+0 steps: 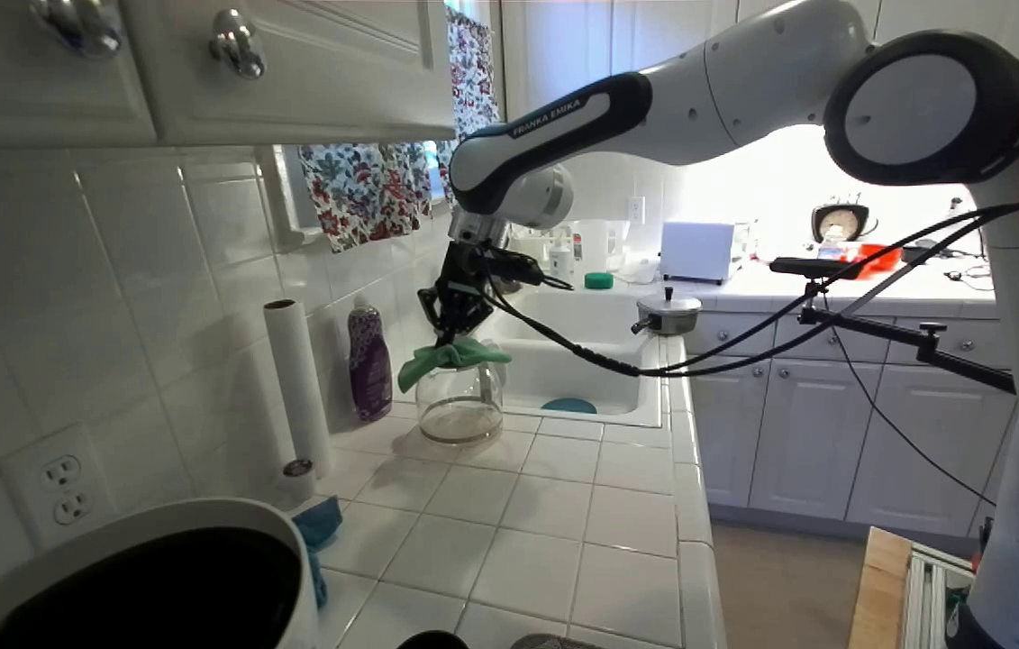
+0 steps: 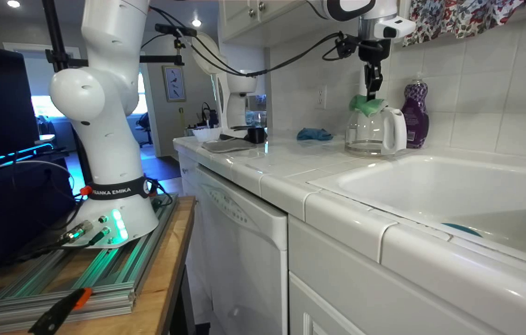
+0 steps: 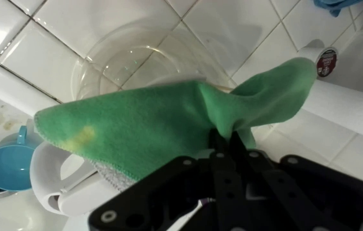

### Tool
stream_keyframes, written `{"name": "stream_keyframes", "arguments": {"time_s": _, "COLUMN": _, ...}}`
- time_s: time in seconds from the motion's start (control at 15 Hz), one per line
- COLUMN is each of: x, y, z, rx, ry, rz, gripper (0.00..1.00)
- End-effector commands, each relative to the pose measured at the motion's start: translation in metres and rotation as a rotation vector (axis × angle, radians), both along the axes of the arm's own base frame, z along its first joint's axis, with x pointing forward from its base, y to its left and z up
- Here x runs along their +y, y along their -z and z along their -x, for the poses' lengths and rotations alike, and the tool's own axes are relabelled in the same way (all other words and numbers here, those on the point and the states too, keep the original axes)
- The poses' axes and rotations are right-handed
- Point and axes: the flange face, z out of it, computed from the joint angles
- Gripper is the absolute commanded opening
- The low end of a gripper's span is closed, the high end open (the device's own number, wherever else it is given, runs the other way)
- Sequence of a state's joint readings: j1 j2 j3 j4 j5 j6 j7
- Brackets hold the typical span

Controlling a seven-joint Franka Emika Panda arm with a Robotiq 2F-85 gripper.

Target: Use the green towel to wipe the coffee maker.

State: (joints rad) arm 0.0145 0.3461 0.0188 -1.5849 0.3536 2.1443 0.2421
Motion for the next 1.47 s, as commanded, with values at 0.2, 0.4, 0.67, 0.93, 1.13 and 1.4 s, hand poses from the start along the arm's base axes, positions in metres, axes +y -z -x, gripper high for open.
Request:
{"name": "stream_keyframes", "arguments": {"time_s": 0.2, "x": -0.007, "y": -0.016, "z": 0.011, "rx": -0.004, "ry": 0.111, "rz": -0.017, "gripper": 0.01}}
{"name": "stream_keyframes", "arguments": {"time_s": 0.4, "x": -0.017, "y": -0.025, "z": 0.013, "rx": -0.030, "ry": 0.202, "rz": -0.006, "gripper": 0.01}}
{"name": "stream_keyframes", "arguments": {"time_s": 0.67, "x": -0.048, "y": -0.040, "z": 0.022, "rx": -0.118, "ry": 0.402, "rz": -0.017, "gripper": 0.01}}
{"name": "stream_keyframes", "arguments": {"time_s": 0.93, "x": -0.089, "y": -0.045, "z": 0.039, "rx": -0.202, "ry": 0.599, "rz": -0.010, "gripper": 0.01}}
{"name": "stream_keyframes", "arguments": {"time_s": 1.13, "x": -0.127, "y": -0.043, "z": 0.056, "rx": -0.237, "ry": 0.733, "rz": -0.001, "gripper": 0.01}}
{"name": "stream_keyframes", "arguments": {"time_s": 1.4, "x": -0.188, "y": -0.043, "z": 0.082, "rx": -0.285, "ry": 0.898, "rz": 0.002, "gripper": 0.01}}
